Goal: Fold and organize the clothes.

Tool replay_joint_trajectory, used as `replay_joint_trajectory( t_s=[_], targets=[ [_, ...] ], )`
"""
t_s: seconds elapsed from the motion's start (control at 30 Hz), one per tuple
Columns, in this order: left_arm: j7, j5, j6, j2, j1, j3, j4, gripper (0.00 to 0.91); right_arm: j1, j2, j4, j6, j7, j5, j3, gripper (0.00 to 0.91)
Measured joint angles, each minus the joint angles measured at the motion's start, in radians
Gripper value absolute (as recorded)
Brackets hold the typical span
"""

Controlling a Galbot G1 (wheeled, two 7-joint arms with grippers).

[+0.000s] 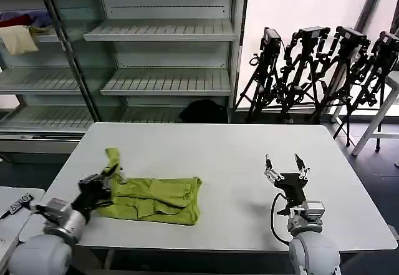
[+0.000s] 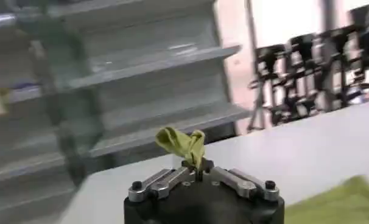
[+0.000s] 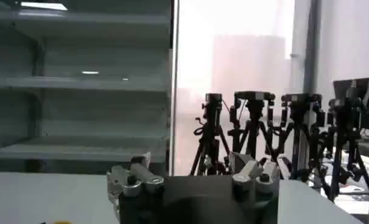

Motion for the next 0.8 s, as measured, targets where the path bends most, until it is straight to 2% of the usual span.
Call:
replay_joint_trajectory(
  t_s=[0.4, 0.8],
  targets=[
    [-0.026, 0.062, 0.048, -0.06, -0.024, 0.254, -0.011, 0.0, -0.001, 0.005, -0.009, 0.004, -0.001, -0.005, -0.002, 0.907],
    [-0.049, 0.112, 0.063, -0.106, -0.048, 0.36, 0.051, 0.02, -0.003, 0.006, -0.016, 0.006, 0.0, -0.012, -0.008, 0.907]
  ],
)
